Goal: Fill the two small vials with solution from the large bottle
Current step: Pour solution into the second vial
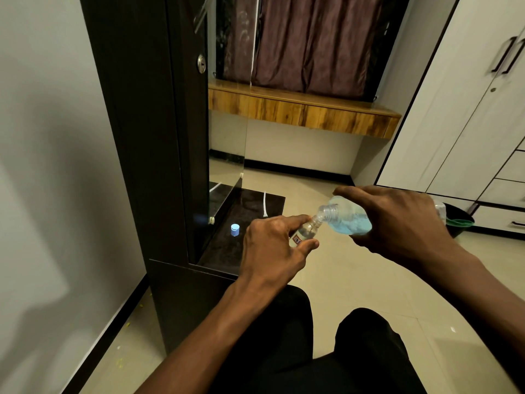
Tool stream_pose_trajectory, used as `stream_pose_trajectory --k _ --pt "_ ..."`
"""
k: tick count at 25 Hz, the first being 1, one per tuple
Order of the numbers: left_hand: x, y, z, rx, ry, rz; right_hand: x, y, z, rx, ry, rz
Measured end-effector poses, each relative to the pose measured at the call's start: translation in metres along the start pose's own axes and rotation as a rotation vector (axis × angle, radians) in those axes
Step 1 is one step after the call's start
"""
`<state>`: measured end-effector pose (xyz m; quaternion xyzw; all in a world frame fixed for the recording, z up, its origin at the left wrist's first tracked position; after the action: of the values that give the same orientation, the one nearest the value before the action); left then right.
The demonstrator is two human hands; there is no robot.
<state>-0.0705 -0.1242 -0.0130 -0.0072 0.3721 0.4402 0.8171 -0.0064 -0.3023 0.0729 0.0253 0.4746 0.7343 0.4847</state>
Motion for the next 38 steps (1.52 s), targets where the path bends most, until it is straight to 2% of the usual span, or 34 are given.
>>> stream_pose_trajectory --k 19,26,31,34,38 --pt "0.002 0.002 0.001 0.005 0.017 0.011 0.001 -0.001 0.002 -0.008 0.008 -0.006" --pt "-0.002 0.004 0.0 -0.01 0.075 -0.054 0.001 -0.001 0.0 -0.027 -0.014 0.056" --pt "-0.006 0.007 0.004 -0.028 0.108 -0.117 0.003 -0.001 0.0 -0.049 -0.088 0.234" --pt "-0.003 0.009 0.004 -0.041 0.125 -0.142 0.003 -0.004 -0.002 -0.033 -0.207 0.468" --pt "0.01 0.013 0.003 -0.047 0.153 -0.138 0.003 -0.013 -0.004 -0.094 -0.381 0.8"
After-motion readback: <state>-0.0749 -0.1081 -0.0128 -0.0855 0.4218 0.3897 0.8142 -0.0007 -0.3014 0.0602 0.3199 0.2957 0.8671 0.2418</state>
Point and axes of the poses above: each hand's wrist, its own z-axis towards the middle knuckle, its own y-axis out of the back of the hand, x = y × z, the point moved 3 cm from there along z, towards the middle knuckle, and after that the axes turned 6 degrees about -x, right-handed, at the moved point
